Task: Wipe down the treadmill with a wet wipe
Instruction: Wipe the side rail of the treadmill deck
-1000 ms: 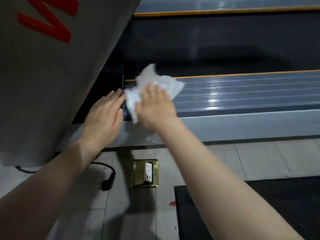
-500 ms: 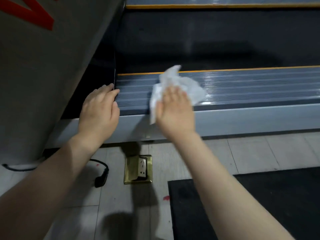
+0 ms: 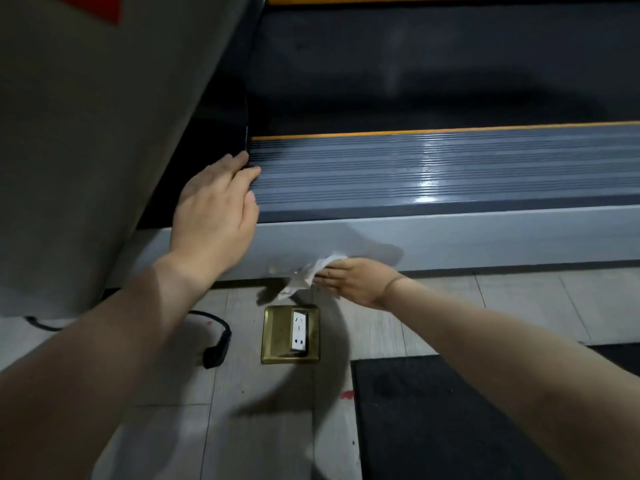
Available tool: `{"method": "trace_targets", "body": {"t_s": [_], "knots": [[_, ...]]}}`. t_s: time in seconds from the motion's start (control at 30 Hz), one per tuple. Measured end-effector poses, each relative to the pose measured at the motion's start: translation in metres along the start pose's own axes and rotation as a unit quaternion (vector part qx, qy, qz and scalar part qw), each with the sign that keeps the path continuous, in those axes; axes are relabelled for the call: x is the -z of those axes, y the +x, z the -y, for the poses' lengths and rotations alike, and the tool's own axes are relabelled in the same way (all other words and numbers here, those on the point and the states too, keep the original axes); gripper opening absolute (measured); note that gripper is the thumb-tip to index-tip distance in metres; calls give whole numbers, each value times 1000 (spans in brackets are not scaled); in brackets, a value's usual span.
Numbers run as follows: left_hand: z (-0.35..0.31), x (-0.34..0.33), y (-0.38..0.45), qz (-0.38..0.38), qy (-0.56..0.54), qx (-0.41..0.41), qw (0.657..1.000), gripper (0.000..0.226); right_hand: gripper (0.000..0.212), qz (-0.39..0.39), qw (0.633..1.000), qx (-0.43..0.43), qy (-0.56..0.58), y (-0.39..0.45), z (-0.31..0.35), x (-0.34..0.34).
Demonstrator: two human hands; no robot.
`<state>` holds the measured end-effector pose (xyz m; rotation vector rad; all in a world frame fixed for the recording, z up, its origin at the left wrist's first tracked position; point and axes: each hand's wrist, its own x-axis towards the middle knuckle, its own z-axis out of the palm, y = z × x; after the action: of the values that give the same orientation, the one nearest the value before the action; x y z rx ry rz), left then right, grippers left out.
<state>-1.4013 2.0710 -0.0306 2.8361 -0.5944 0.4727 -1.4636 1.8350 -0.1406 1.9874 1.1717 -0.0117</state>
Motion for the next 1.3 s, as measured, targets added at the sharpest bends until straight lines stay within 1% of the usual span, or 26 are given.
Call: {"method": "trace_targets", "body": {"t_s": [0.03,0.1,0.13,0.17,0.2,0.3,0.33,0.37,0.4,0.43,0.5,0.57,0.63,0.7,0.73,0.77,0.83,0.9,0.93,0.97,1.03,1.1,1.13,1.2,1.23,1.3], "knots": [[1,0,0,2,0,2,1000,42,55,-24,1000,-17,-4,1,-5,6],[0,0,0,7,2,2,1000,43,58,-126,988,-90,4,-3,-22,19],[-1,-2,1,8,4,4,1000,43,59,-155,979,-129,11,-6,-29,19],[-3,-3,1,4,5,11,1000,42,60,-157,978,-140,5,-10,-33,15],[-4,-4,0,-5,5,20,1000,42,60,-145,982,-119,-21,-13,-32,8],[-6,-5,-1,-23,-2,26,999,44,63,-68,994,9,-87,-13,-9,-16],[-6,-5,-2,-23,-2,28,999,44,62,-37,995,42,-79,-13,-1,-22],[-5,-5,-2,-24,-1,31,999,44,61,-15,997,46,-59,-15,0,-20],[-4,-5,-3,-23,0,32,999,44,59,-25,998,35,-41,-17,-3,-17],[-5,-6,-3,-21,-1,32,999,44,57,-65,997,10,-32,-20,-8,-14],[-7,-7,-2,-21,0,37,999,45,57,-173,979,-105,10,-30,-23,-10],[-7,-7,-1,-27,2,41,999,45,59,-179,967,-184,8,-46,-29,-20],[-8,-8,-3,-36,2,43,998,44,58,-159,978,-135,-8,-62,-22,-37],[-10,-10,-3,-58,1,46,997,44,66,-85,995,-51,-31,-68,-13,-52],[-9,-13,-3,-73,0,47,996,45,72,-86,995,-20,-43,-70,-13,-58],[-8,-16,-4,-89,0,45,995,45,71,-125,991,-2,-57,-72,-18,-60],[-6,-22,-4,-115,1,33,993,45,50,-160,987,-20,2,-77,-31,-55],[-4,-25,-4,-131,-4,23,991,44,55,-189,976,-103,38,-85,-41,-45],[-3,-25,-4,-134,-7,22,991,43,56,-189,969,-158,32,-92,-42,-40],[-4,-24,-4,-135,-9,23,990,43,56,-167,970,-176,31,-97,-38,-38],[-6,-23,-3,-137,-10,24,990,42,55,-136,981,-131,39,-107,-20,-54],[-4,-24,-3,-143,-7,18,990,42,48,-83,996,-42,16,-111,-13,-66],[-3,-25,-3,-147,-6,11,989,41,45,-96,995,-16,2,-114,-18,-68],[-2,-27,-3,-155,-7,3,988,41,38,-124,992,-23,24,-119,-31,-68],[-2,-27,-2,-156,-10,3,988,41,44,-133,988,-48,57,-123,-36,-66],[-5,-26,-2,-150,-14,13,988,42,53,-173,969,-142,103,-129,-41,-58]]}}
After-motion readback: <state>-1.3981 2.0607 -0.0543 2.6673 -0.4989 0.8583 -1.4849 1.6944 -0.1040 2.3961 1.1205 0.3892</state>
